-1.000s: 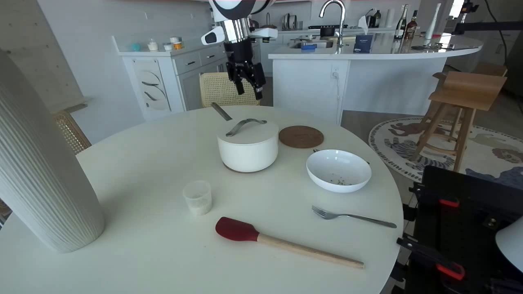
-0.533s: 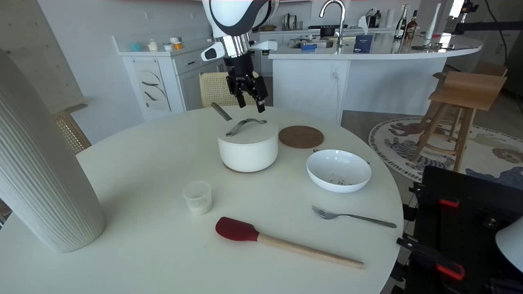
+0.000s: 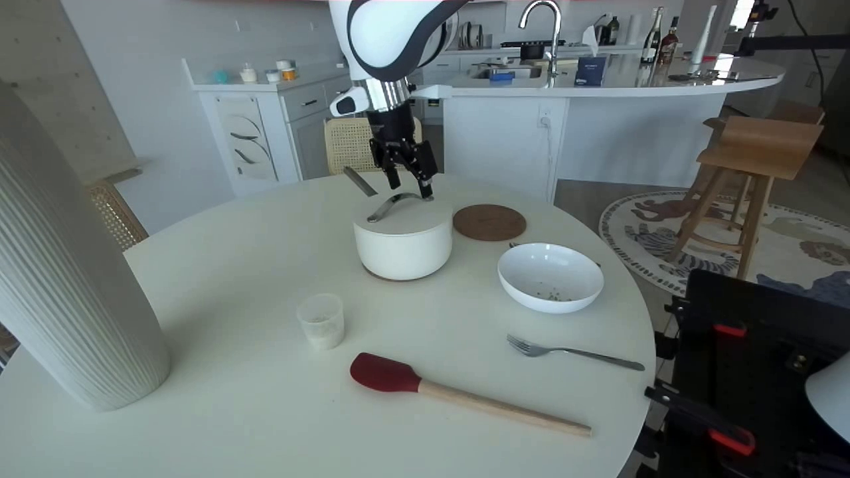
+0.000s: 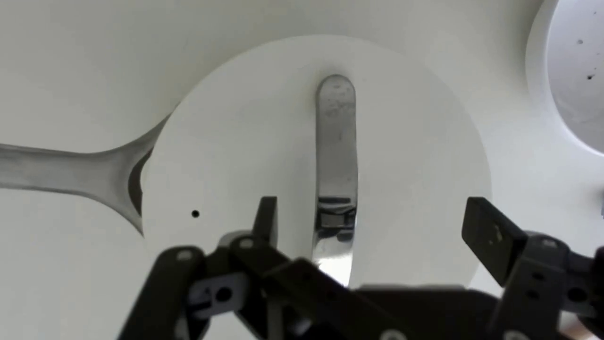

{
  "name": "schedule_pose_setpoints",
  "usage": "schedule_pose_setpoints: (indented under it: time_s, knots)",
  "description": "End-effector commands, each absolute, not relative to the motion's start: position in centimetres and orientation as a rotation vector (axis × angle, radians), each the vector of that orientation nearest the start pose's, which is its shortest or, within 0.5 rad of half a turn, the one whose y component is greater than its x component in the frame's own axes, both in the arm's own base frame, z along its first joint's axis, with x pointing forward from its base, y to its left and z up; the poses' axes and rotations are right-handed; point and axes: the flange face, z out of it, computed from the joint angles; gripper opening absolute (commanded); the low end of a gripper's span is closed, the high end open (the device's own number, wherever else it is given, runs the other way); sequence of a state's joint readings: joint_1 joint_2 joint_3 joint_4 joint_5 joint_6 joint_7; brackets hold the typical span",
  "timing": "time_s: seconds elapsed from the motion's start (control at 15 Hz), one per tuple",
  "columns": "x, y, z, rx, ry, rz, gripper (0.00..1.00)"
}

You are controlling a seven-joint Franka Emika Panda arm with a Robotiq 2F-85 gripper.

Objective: Remove the white lid from the white pot

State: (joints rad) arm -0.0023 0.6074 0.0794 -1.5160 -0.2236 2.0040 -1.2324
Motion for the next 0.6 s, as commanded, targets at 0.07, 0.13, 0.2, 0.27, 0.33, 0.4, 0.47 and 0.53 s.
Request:
schedule_pose_setpoints:
  time_s: [0.07, 0.13, 0.2, 0.27, 0.33, 0.4, 0.47, 0.53]
  knots:
    - [68.2, 3.4, 29.9, -2.450, -2.095, 0.260, 1.00]
    - [68.0, 3.4, 29.7, -2.451, -2.098, 0.258, 1.00]
    - [68.0, 3.4, 29.5, -2.452, -2.101, 0.255, 1.00]
    - [67.9, 3.3, 29.3, -2.456, -2.103, 0.256, 1.00]
    - [67.9, 3.2, 29.1, -2.459, -2.105, 0.253, 1.00]
    - [67.9, 3.2, 29.0, -2.461, -2.105, 0.248, 1.00]
    - [67.9, 3.1, 28.9, -2.465, -2.103, 0.241, 0.75]
    - [67.9, 3.0, 28.8, -2.467, -2.104, 0.239, 0.74]
